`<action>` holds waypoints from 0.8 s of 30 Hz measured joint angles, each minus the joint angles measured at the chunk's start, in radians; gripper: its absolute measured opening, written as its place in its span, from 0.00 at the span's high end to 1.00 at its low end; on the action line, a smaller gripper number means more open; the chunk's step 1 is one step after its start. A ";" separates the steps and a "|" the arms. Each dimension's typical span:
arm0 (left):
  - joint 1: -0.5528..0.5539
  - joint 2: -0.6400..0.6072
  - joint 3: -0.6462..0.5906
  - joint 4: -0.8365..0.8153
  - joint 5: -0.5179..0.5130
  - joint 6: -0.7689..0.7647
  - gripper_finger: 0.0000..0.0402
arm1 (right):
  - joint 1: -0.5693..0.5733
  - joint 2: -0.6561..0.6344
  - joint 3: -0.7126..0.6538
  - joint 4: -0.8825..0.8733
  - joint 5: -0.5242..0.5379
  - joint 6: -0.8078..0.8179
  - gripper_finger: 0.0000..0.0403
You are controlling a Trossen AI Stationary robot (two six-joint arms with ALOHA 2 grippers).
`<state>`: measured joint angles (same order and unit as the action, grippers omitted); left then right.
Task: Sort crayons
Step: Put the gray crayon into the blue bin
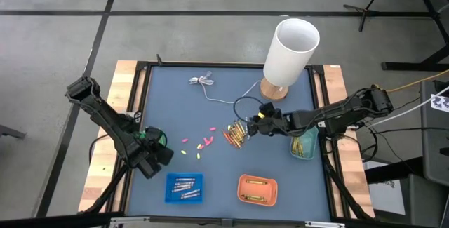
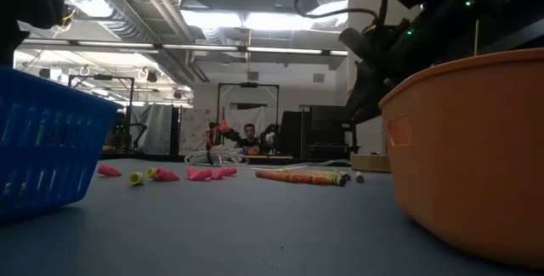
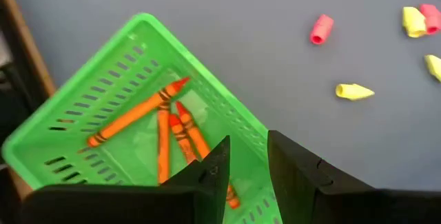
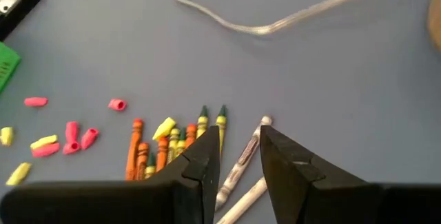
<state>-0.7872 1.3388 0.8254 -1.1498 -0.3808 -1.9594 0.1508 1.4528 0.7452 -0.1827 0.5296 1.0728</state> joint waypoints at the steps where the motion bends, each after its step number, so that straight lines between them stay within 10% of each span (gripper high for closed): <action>1: -0.004 0.000 0.000 0.004 -0.002 0.000 0.80 | 0.001 0.000 0.000 0.000 -0.006 0.018 0.74; 24: -0.065 0.001 0.055 0.026 -0.223 0.006 0.79 | 0.000 0.170 0.000 0.000 -0.132 0.106 0.74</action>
<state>-0.8520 1.3396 0.8803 -1.1242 -0.6042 -1.9532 0.1509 1.6225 0.7452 -0.1826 0.3980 1.1793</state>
